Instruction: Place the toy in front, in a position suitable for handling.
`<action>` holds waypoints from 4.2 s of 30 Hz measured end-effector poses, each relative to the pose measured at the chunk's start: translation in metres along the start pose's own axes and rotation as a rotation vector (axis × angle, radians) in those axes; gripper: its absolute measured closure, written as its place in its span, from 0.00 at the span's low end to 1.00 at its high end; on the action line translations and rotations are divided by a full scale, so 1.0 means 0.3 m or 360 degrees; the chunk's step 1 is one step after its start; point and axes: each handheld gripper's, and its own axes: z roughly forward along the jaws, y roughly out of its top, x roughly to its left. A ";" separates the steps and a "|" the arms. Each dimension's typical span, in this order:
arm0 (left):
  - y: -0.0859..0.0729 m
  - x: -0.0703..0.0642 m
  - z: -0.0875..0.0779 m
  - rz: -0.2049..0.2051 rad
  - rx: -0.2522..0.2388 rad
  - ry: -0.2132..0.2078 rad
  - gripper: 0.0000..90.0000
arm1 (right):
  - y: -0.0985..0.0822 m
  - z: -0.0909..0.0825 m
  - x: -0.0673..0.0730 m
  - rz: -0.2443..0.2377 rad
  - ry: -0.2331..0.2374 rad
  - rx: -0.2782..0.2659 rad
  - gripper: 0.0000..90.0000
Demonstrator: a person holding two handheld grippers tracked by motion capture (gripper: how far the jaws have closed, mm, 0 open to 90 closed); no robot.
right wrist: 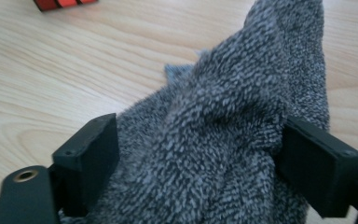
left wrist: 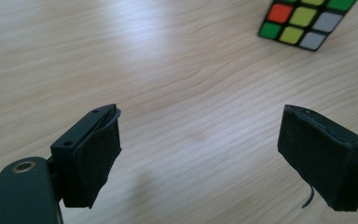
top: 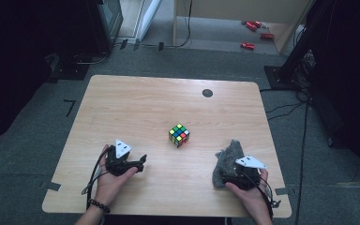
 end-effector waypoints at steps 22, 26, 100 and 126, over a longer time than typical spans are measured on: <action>0.093 -0.152 0.168 0.0080 0.0005 -0.0141 0.16 | -0.031 0.007 -0.005 -0.0020 -0.0080 -0.0017 0.52; 0.084 -0.150 0.169 0.0088 0.0038 -0.0132 0.16 | -0.034 0.009 -0.002 -0.0030 -0.0085 -0.0026 0.51; 0.146 -0.173 0.218 0.0230 -0.0016 -0.0172 0.39 | -0.033 -0.013 -0.010 -0.0031 -0.0008 -0.0090 0.71; -0.049 -0.057 -0.046 0.0194 0.0027 -0.0264 0.39 | 0.102 -0.087 0.184 -0.0143 0.0154 -0.0308 0.72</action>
